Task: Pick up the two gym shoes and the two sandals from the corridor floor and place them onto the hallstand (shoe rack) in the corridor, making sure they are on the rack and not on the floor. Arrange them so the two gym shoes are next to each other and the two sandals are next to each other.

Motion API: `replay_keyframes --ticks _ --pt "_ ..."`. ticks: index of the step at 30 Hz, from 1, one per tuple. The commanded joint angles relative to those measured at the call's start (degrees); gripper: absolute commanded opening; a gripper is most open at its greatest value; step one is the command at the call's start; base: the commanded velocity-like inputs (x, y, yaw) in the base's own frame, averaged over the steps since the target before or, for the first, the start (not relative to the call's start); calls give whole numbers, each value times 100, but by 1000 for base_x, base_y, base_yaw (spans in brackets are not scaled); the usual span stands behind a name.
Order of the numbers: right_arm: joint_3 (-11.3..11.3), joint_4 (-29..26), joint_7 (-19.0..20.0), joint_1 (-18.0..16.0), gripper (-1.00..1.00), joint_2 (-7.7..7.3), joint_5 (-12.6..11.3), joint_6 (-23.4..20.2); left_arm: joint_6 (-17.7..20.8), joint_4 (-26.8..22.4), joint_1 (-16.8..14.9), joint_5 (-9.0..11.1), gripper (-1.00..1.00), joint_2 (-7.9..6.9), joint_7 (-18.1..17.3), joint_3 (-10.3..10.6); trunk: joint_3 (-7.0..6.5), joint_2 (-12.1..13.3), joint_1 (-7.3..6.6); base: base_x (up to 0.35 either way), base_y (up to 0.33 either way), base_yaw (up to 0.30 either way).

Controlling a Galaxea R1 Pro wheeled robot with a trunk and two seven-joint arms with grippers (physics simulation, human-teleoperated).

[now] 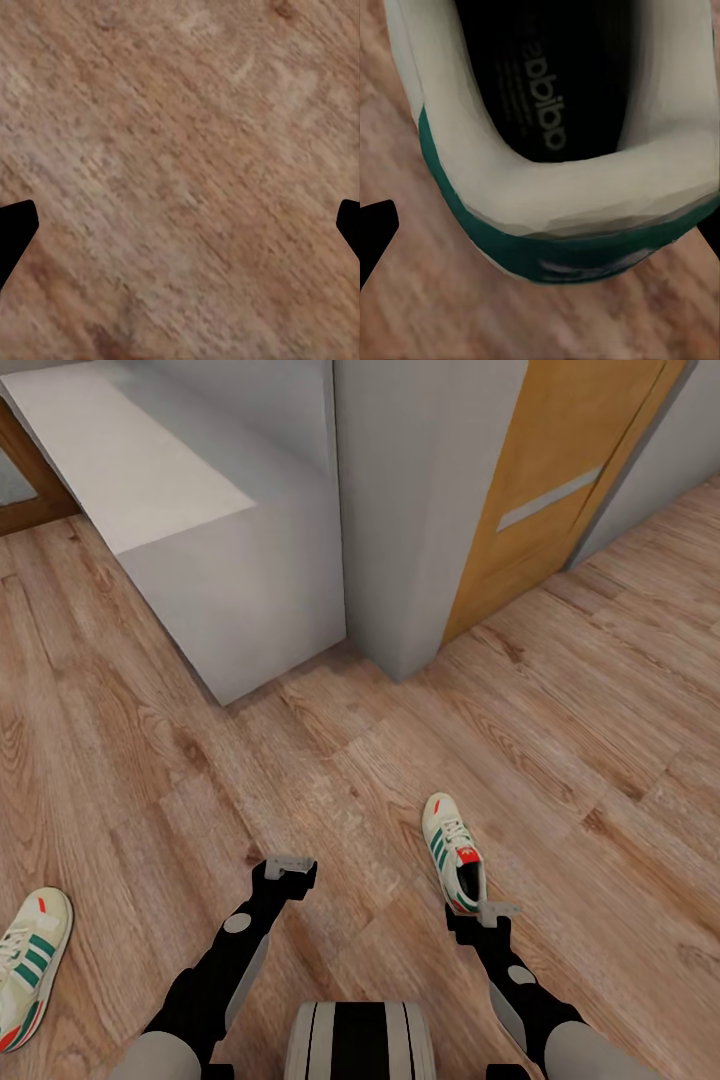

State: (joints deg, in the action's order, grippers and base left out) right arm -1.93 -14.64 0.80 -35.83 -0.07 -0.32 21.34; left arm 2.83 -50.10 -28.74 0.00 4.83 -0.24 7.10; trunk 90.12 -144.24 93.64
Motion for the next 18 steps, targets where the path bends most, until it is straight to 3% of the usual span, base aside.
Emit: replay_keyframes --ticks 1,13,18 --pt "-18 5 8 -3 100 0 -3 20 29 -9 0 0 100 0 -2 2 3 -1 0 33 0 0" --pt "-18 5 4 -2 100 -1 -3 20 31 -9 0 0 100 0 -2 2 3 -1 0 8 0 0" --pt "-18 3 0 -2 100 -1 -3 20 33 -9 0 0 100 0 -2 2 3 -1 0 121 29 0"
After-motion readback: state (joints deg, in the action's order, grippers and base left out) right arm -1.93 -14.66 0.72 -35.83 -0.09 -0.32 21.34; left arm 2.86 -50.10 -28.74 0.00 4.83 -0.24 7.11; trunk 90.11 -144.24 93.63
